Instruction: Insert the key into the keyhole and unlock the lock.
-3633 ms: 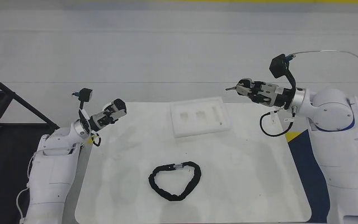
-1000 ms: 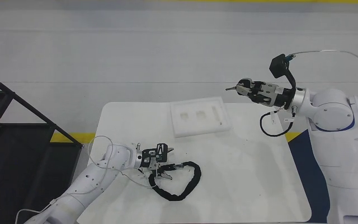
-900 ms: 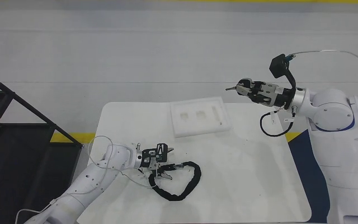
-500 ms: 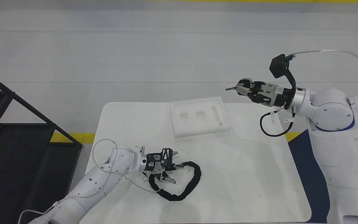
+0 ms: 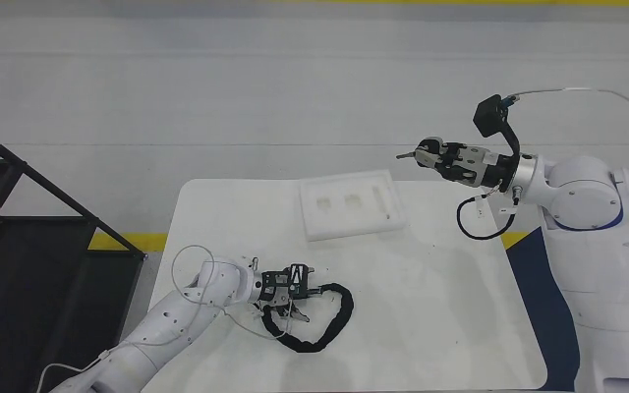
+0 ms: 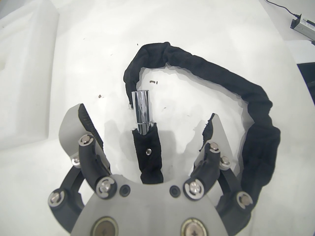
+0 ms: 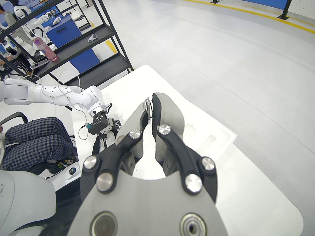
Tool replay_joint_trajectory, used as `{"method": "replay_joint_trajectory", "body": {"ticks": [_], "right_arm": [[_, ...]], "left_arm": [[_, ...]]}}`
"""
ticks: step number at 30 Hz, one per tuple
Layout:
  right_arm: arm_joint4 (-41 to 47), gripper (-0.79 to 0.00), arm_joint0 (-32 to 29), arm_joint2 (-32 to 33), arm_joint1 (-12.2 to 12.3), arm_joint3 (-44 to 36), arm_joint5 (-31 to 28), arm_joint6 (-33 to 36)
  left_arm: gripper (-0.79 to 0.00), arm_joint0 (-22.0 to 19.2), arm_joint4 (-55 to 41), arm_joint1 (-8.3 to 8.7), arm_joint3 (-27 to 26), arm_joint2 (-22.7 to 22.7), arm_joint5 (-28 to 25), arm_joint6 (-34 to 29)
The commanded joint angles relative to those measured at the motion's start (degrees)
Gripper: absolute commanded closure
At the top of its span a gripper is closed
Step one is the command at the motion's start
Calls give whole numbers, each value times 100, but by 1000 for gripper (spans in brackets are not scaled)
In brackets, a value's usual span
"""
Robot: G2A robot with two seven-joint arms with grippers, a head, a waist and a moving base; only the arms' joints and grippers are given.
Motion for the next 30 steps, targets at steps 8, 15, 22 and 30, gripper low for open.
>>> {"method": "replay_joint_trajectory", "body": {"ticks": [8,15,22,30], "right_arm": [[0,0,0,0,0,0,0,0],[0,0,0,0,0,0,0,0],[0,0,0,0,0,0,0,0],[0,0,0,0,0,0,0,0]], "left_arm": [[-613,-105,30,-61,177,115,78,23],[-465,-148,56,-69,232,119,94,10],[-336,-147,-5,-86,300,135,79,-36],[-286,-154,-63,-109,323,172,33,-63]]}}
